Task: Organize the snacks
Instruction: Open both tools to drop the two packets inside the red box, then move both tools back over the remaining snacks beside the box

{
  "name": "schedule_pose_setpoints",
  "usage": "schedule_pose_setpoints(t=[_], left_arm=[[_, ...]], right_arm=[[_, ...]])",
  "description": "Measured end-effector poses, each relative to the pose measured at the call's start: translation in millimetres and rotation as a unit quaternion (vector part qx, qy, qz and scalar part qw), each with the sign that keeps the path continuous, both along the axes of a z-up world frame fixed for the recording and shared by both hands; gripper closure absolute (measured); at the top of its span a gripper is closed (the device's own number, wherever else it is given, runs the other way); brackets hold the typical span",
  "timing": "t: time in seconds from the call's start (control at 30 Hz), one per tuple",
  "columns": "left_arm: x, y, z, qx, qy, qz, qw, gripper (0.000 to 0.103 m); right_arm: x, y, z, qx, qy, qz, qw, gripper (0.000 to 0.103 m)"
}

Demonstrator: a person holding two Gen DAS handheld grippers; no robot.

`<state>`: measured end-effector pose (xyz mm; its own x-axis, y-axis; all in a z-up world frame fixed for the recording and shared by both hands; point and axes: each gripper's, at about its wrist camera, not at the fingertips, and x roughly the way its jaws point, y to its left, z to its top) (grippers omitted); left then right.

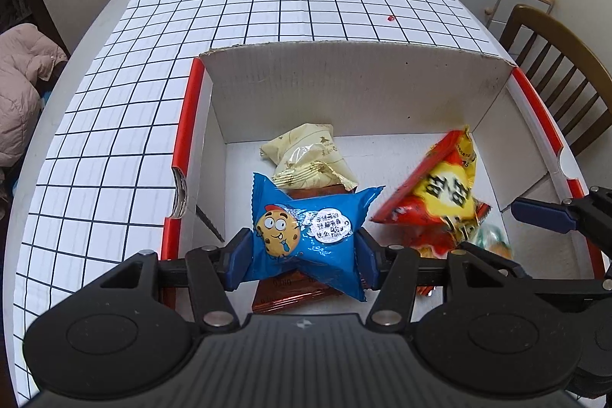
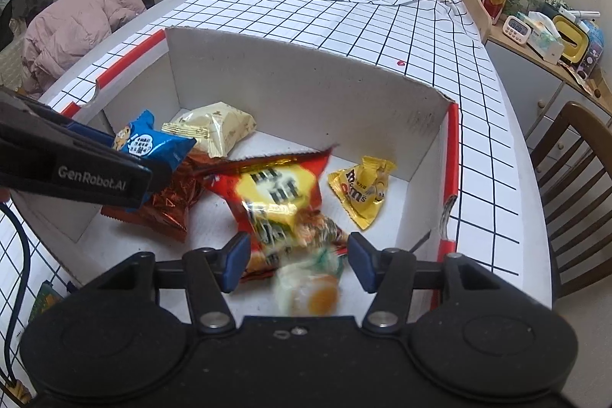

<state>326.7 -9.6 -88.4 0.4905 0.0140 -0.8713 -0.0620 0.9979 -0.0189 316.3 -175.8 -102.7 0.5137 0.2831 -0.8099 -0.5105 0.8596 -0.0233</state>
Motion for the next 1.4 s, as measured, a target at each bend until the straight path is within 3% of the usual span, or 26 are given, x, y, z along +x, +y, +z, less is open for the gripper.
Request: schedule_pose_setpoints(t=[0.33, 0.67, 1.4], left_arm=[[-14.4, 4.1, 11.6, -0.009, -0.014, -0.003, 0.9999, 0.040], [-47.7, 3.7, 42.4, -0.011, -0.060, -0.021, 0.9979, 0.035], [-130.0, 6.0, 91.2, -0.020, -0.117, -0.053, 0.9915, 0.031]], right_arm=[[-11.3, -6.5, 9.9, 0.014, -0.009, -0.023, 1.000, 0.038], [-38.2, -17.5, 33.7, 0.048, -0.025, -0.047, 0.997, 0.024], [-120.3, -29.7, 85.7, 0.096, -0.073, -0.073, 0.990, 0.014]])
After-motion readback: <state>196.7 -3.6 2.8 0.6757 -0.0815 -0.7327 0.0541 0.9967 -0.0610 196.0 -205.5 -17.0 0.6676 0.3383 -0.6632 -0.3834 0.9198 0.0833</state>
